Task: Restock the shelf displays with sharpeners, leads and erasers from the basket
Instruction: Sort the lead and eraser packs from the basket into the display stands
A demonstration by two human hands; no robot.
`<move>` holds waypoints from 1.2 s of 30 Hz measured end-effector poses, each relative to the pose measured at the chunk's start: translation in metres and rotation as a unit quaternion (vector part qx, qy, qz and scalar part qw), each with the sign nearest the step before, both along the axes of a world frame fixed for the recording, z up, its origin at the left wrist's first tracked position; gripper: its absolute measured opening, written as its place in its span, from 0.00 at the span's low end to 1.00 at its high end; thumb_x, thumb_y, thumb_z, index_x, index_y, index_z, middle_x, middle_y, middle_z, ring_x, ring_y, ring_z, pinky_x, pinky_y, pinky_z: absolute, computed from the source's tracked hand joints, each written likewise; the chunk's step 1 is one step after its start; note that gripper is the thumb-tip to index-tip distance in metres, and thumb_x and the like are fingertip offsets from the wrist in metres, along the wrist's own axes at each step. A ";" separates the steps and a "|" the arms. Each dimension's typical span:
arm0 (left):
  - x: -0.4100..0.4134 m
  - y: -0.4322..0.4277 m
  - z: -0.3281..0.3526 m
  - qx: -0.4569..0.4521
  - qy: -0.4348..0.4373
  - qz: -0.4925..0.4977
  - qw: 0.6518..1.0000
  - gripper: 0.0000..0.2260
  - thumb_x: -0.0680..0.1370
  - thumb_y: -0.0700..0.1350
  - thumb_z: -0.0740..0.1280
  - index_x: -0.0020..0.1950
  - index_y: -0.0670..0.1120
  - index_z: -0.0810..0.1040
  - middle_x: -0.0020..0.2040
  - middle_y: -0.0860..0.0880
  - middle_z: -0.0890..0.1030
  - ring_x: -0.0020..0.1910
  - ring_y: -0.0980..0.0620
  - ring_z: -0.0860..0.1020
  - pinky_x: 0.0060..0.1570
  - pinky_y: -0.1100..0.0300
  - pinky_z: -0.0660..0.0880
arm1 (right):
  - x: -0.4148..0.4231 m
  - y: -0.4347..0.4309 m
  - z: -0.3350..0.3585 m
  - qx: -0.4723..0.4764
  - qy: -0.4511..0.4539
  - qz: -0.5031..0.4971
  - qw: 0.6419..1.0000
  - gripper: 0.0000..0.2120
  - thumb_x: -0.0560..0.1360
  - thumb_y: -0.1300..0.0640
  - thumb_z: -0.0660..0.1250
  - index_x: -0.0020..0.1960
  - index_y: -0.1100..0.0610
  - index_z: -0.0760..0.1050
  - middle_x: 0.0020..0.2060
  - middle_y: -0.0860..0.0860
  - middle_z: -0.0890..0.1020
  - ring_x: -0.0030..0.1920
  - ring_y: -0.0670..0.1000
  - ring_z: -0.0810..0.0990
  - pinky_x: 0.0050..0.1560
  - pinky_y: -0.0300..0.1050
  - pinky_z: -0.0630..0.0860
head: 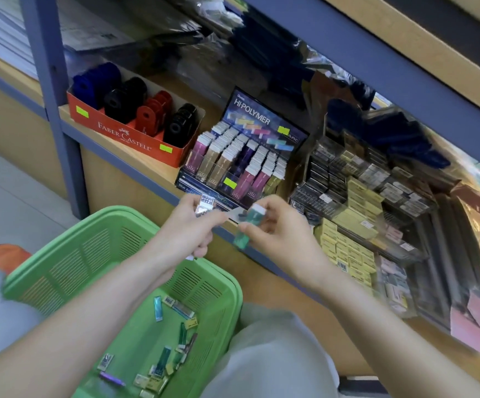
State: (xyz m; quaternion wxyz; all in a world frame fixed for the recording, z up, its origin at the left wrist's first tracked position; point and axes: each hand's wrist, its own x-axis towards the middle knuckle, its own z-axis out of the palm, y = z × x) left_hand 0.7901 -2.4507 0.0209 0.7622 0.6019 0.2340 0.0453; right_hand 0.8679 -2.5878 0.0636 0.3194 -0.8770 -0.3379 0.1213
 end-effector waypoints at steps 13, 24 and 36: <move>-0.003 0.036 0.021 -0.066 -0.048 0.075 0.994 0.09 0.81 0.47 0.61 0.59 0.45 0.71 0.45 0.49 0.78 0.30 0.58 0.75 0.31 0.65 0.76 | 0.089 0.102 0.030 0.183 -0.149 -0.099 0.967 0.03 0.77 0.58 0.67 0.45 0.54 0.77 0.34 0.47 0.80 0.39 0.50 0.82 0.47 0.46 0.79; -0.006 0.059 0.029 -0.080 -0.079 0.115 0.987 0.09 0.80 0.46 0.62 0.59 0.45 0.72 0.46 0.50 0.79 0.27 0.61 0.75 0.31 0.66 0.76 | 0.111 0.143 0.018 -0.027 -0.213 0.005 0.977 0.02 0.73 0.59 0.72 0.42 0.55 0.79 0.37 0.48 0.79 0.39 0.45 0.77 0.44 0.41 0.74; -0.005 0.068 0.025 -0.086 -0.074 0.139 0.984 0.05 0.80 0.48 0.62 0.50 0.50 0.76 0.43 0.50 0.77 0.28 0.59 0.77 0.35 0.62 0.79 | 0.102 0.151 0.011 -0.137 -0.254 0.023 0.957 0.15 0.81 0.65 0.56 0.65 0.61 0.75 0.62 0.58 0.75 0.61 0.55 0.75 0.61 0.42 0.70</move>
